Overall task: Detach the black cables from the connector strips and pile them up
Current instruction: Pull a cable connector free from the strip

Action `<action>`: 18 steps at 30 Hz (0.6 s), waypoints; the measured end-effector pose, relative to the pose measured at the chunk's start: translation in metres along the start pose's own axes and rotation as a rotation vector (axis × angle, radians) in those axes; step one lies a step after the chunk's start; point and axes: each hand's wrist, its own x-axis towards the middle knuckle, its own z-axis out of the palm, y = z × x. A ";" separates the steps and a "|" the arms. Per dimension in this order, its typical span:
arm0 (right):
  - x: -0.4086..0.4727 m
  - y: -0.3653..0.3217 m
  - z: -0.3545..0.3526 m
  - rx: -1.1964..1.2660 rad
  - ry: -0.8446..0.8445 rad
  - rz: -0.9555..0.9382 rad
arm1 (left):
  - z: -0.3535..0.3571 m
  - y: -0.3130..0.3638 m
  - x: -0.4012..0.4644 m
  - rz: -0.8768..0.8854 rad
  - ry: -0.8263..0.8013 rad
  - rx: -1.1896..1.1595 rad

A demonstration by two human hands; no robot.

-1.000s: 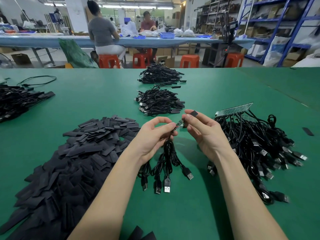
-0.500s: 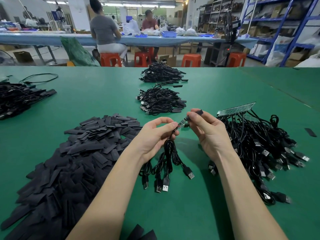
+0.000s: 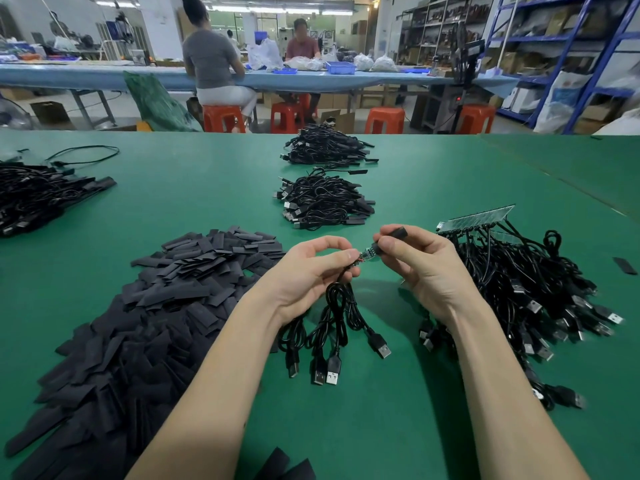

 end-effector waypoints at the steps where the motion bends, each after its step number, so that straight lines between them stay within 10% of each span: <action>1: -0.001 -0.002 -0.002 -0.019 -0.021 0.009 | 0.000 0.001 0.000 -0.003 -0.008 0.009; 18: 0.001 0.003 0.001 0.018 -0.064 0.048 | 0.001 0.002 -0.004 0.023 -0.001 0.035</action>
